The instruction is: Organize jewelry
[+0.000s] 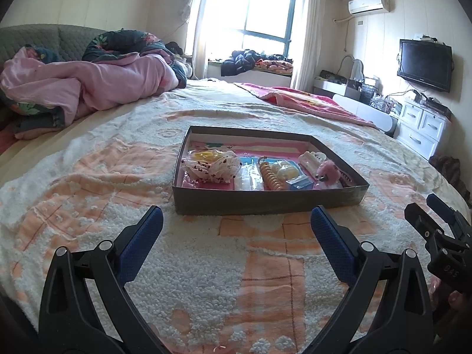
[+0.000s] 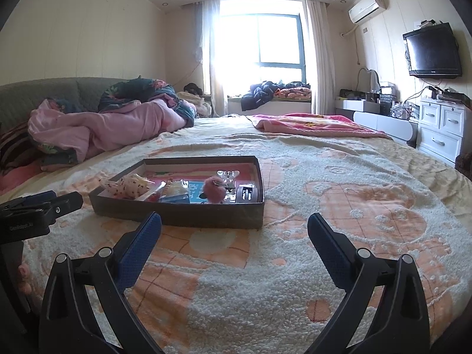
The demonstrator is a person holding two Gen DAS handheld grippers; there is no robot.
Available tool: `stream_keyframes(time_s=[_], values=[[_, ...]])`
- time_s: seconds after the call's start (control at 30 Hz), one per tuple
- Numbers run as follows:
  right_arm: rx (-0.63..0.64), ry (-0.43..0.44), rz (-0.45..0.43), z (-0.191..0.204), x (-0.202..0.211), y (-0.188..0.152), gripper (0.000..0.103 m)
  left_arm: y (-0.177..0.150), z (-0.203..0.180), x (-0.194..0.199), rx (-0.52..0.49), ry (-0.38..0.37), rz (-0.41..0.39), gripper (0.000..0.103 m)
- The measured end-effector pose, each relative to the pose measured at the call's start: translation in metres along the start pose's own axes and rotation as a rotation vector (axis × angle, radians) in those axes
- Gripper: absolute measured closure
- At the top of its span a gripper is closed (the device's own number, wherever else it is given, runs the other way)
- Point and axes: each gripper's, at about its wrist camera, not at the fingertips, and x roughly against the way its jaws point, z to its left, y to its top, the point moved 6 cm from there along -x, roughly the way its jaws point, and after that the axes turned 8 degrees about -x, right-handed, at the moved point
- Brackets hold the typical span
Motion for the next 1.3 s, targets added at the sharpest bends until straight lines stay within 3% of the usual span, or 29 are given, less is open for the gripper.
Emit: stream_keyframes(time_s=[1.3], values=[[0.008,0.006,-0.004,0.0011,-0.0011,-0.0005,0.006,0.0036,0.0069,0.0,-0.003,0.022,-0.002,0.011]])
